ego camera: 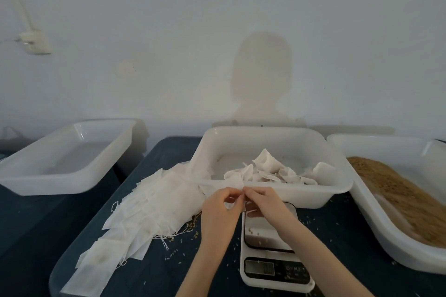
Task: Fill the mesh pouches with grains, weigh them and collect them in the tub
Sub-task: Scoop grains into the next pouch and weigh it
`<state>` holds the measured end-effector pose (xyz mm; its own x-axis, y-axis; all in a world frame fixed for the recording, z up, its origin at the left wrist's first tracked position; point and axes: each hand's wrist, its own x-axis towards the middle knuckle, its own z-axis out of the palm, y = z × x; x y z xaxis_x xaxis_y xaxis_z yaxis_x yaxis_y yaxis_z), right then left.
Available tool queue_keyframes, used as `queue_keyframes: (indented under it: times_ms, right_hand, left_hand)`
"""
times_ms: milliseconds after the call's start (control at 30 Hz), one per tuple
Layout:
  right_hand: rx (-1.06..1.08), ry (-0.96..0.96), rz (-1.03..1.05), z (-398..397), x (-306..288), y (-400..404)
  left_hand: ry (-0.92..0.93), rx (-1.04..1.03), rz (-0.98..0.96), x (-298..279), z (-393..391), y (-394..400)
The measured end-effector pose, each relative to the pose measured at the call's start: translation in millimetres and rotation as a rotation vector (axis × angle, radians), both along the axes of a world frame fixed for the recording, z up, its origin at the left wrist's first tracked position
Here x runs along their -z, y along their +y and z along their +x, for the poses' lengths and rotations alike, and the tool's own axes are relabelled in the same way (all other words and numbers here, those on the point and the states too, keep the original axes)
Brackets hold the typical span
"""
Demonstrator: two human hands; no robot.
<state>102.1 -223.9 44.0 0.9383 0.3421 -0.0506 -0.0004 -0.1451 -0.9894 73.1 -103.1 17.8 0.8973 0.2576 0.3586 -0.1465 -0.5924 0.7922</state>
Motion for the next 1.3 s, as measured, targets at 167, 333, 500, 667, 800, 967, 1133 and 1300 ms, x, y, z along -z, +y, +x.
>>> queue_keyframes:
  times_ms: [167,333,500,667,800,967,1133,1300]
  right_hand:
    - [0.008,-0.042,-0.022,2.3,3.9,-3.8]
    - [-0.005,-0.041,-0.065,8.2,7.5,-11.1]
    - [0.145,-0.188,-0.217,10.6,13.2,-21.0]
    - [0.336,-0.467,-0.689,3.2,14.5,-24.8]
    - [0.327,-0.542,-0.666,3.3,14.4,-26.1]
    - [0.191,-0.521,-0.763,6.5,13.1,-35.3]
    - [0.191,-0.432,-0.725,7.3,12.1,-40.0]
    - [0.100,-0.300,-0.561,6.6,9.6,-47.0]
  left_hand:
    - [0.046,0.015,-0.074,-3.1,3.3,-5.4]
    - [0.113,0.064,-0.124,-5.3,6.1,-9.2]
    - [0.122,-0.032,-0.167,-9.5,6.7,-15.6]
    - [0.037,-0.136,0.182,-6.6,5.3,-27.6]
    - [-0.026,-0.149,0.258,-5.4,6.9,-37.8]
    - [-0.035,-0.139,0.273,-8.2,7.1,-43.3]
    - [-0.085,-0.146,0.320,-8.8,3.1,-50.0]
    - [-0.072,-0.102,0.327,-7.1,2.9,-49.1]
